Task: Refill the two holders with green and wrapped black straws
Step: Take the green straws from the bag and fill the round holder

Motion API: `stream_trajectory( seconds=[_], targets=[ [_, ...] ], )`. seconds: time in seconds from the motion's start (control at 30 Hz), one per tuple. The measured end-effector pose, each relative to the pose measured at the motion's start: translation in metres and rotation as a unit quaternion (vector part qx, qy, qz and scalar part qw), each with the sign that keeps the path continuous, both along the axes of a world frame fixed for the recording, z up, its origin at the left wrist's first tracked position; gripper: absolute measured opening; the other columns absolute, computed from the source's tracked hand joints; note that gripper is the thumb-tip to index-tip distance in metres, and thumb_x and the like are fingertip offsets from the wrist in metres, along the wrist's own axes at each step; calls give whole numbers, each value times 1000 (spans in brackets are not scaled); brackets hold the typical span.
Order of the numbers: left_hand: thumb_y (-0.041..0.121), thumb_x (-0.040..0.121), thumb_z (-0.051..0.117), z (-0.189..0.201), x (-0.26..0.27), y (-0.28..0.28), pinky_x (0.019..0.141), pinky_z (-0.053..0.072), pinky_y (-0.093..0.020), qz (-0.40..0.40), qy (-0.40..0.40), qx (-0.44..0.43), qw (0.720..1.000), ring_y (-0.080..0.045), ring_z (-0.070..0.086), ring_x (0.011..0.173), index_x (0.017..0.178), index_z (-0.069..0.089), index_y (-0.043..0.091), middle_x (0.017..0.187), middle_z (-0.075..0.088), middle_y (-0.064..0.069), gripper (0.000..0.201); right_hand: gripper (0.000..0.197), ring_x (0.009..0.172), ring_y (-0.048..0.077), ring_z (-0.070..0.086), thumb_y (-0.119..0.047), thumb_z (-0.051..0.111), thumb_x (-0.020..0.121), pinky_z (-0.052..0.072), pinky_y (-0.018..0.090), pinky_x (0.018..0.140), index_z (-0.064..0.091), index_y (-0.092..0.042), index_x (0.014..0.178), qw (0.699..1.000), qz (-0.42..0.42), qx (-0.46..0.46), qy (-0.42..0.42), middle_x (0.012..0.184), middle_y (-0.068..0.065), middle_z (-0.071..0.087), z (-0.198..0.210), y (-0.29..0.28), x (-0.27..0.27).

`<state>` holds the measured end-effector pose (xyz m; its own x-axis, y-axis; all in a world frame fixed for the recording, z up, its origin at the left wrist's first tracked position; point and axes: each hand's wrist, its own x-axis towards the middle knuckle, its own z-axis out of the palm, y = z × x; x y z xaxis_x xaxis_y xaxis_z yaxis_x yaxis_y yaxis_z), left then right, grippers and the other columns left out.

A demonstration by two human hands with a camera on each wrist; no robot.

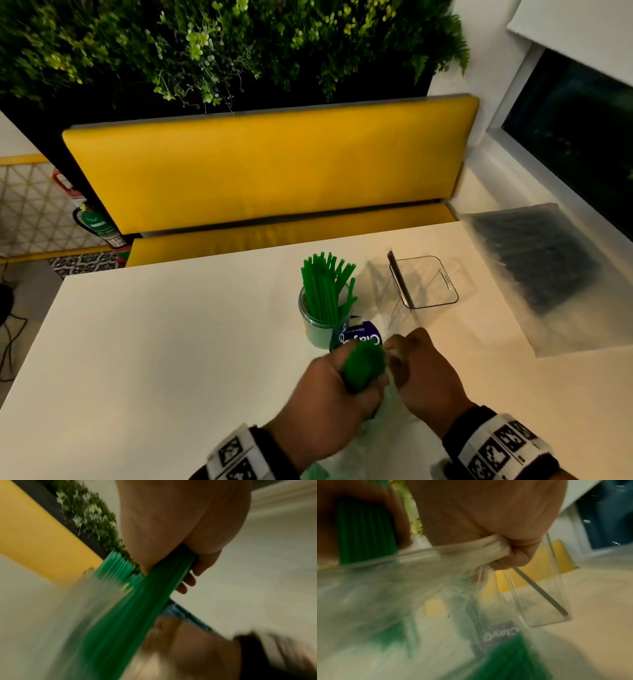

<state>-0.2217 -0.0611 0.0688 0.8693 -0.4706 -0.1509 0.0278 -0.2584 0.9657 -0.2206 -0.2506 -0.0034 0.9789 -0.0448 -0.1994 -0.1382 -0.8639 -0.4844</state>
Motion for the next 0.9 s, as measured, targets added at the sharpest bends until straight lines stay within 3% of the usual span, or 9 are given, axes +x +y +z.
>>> stream_trajectory(
  seconds=[0.1, 0.2, 0.37, 0.5, 0.57, 0.63, 0.77, 0.83, 0.9],
  targets=[
    [22, 83, 70, 58, 21, 20, 70, 60, -46, 84, -56, -119, 988, -28, 68, 72, 84, 71, 22, 79, 71, -15, 2, 48, 96, 18, 65, -50, 41, 98, 48, 27, 77, 27, -44, 144, 995, 53, -68, 54, 128, -1, 36, 10, 12, 3],
    [8, 87, 64, 86, 63, 37, 74, 59, -37, 206, -113, -191, 953, -24, 71, 78, 81, 71, 24, 77, 73, -8, 18, 56, 95, 14, 66, -57, 33, 99, 53, 28, 75, 14, -47, 150, 990, 101, -94, 3, 137, -3, 38, 18, 30, 12],
    [0, 93, 62, 67, 116, 23, 80, 56, -43, 265, -74, -203, 940, -27, 67, 78, 81, 66, 18, 75, 69, -9, 22, 43, 87, 17, 69, -49, 31, 102, 58, 34, 70, 31, -45, 145, 985, 112, -129, -18, 147, -1, 38, 6, 42, 44],
    [2, 91, 65, 36, 138, 4, 74, 54, -36, 289, -84, -161, 940, -21, 65, 75, 88, 67, 2, 80, 69, -18, 3, 41, 85, 22, 70, -40, 55, 94, 57, 34, 69, 42, -41, 133, 985, 105, -135, -8, 146, -8, 43, -2, 43, 54],
    [6, 90, 68, 19, 142, 1, 71, 55, -34, 305, -82, -142, 938, -17, 65, 73, 93, 67, -1, 81, 70, -14, 8, 44, 80, 22, 71, -36, 65, 89, 56, 33, 64, 45, -40, 127, 985, 109, -136, -6, 141, -8, 46, -2, 43, 54],
    [18, 87, 74, -4, 142, 3, 75, 57, -36, 291, -74, -96, 949, -14, 67, 78, 97, 68, 10, 87, 71, -4, 14, 43, 77, 20, 71, -34, 71, 84, 54, 31, 61, 50, -41, 122, 984, 110, -137, -3, 134, -8, 50, 2, 43, 54],
    [57, 66, 80, -35, 142, 20, 88, 57, -45, 149, -95, 136, 975, -24, 64, 106, 107, 58, 31, 111, 64, 3, 53, 38, 71, 19, 69, -35, 74, 80, 54, 31, 56, 52, -38, 110, 983, 113, -142, 6, 124, -8, 53, 7, 43, 56],
    [52, 61, 89, -27, 146, 31, 90, 58, -41, 52, -46, 128, 989, -23, 64, 110, 119, 51, 32, 116, 65, 3, 72, 37, 71, 20, 68, -36, 74, 80, 54, 33, 57, 51, -37, 109, 983, 110, -146, 8, 121, -8, 53, 8, 44, 57],
    [52, 60, 90, -15, 148, 40, 99, 51, -35, 11, -59, 135, 989, -14, 54, 125, 140, 33, 39, 136, 52, 6, 99, 35, 72, 20, 68, -36, 72, 82, 55, 34, 58, 50, -38, 109, 984, 106, -141, 10, 120, -7, 53, 9, 45, 58]
  ],
)
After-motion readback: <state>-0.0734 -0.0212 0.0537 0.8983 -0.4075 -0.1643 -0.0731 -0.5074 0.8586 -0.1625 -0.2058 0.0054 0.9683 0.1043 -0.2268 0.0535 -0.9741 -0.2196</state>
